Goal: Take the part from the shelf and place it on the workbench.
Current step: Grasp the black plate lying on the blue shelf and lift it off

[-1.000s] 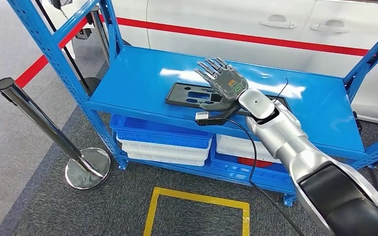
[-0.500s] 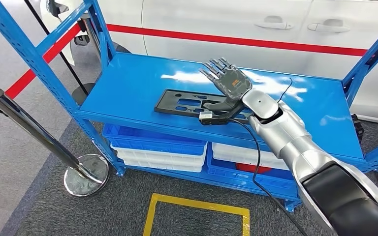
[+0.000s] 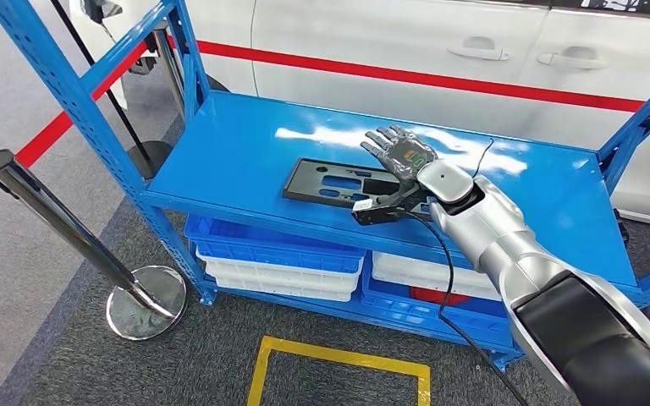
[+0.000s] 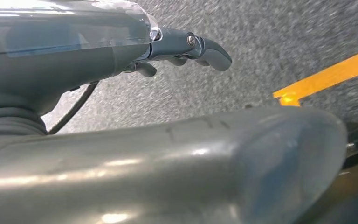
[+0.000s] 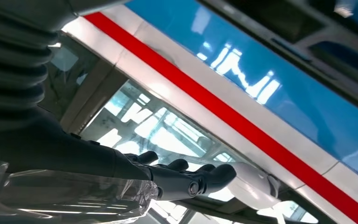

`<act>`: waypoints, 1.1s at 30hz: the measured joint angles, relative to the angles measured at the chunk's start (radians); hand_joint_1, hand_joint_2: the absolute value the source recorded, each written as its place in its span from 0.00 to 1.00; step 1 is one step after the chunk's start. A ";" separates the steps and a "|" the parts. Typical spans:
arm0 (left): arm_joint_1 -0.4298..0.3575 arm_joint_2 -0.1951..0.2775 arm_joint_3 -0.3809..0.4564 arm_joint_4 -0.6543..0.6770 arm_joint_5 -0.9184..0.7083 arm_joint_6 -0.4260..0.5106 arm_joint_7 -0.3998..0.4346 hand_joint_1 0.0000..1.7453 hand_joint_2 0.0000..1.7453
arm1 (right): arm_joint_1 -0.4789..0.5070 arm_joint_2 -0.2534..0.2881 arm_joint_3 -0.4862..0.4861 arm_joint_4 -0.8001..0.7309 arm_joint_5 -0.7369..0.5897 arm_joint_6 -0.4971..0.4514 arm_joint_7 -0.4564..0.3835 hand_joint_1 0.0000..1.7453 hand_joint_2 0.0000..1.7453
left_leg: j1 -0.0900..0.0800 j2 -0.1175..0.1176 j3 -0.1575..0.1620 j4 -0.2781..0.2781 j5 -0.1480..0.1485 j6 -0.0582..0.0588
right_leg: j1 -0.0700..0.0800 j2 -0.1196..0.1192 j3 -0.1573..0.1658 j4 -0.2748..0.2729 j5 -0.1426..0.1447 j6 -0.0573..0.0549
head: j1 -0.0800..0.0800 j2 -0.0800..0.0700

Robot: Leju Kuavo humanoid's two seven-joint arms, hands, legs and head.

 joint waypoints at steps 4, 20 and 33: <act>0.001 0.000 -0.001 0.000 -0.005 -0.002 0.000 0.00 0.00 | 0.009 0.014 -0.002 0.018 -0.026 -0.023 -0.009 0.00 1.00 | 0.000 -0.001 0.007 0.004 -0.008 -0.002 | -0.006 0.001 -0.035 0.025 0.044 0.006 | 0.000 0.000; 0.003 -0.002 -0.001 0.000 -0.005 -0.004 0.000 0.00 0.00 | 0.004 0.029 -0.013 0.033 -0.033 -0.032 -0.010 0.00 1.00 | 0.005 0.009 -0.079 0.191 -0.078 -0.058 | -0.006 -0.006 0.074 -0.194 0.118 -0.039 | 0.000 0.000; 0.001 -0.002 -0.001 0.000 -0.005 -0.004 0.000 0.00 0.00 | 0.008 0.050 -0.017 0.044 -0.033 -0.032 -0.009 0.00 1.00 | -0.004 0.007 0.003 0.013 -0.014 0.003 | -0.008 0.002 -0.062 0.090 -0.005 0.008 | 0.000 0.000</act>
